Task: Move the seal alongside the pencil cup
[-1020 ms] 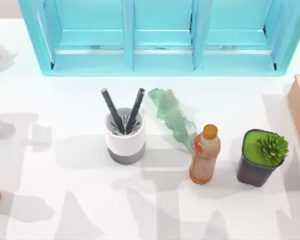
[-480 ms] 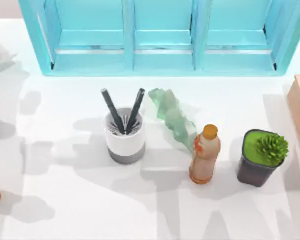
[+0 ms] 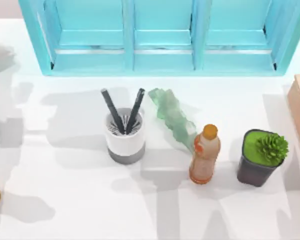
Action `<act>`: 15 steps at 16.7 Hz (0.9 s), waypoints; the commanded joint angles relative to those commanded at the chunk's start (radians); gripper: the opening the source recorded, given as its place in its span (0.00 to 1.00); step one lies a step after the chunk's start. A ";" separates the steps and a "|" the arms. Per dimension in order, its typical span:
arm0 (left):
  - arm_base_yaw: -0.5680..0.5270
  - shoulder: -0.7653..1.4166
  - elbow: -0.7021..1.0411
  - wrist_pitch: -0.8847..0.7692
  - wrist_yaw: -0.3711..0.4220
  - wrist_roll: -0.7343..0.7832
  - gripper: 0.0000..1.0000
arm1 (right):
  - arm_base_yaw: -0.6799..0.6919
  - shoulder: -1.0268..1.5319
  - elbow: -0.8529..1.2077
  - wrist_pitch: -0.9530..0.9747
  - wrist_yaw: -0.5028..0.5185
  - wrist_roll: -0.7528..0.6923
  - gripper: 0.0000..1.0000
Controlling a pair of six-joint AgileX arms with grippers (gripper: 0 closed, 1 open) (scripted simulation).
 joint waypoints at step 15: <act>0.002 0.045 -0.281 0.328 0.000 0.003 1.00 | 0.000 0.000 0.000 0.000 0.000 0.000 1.00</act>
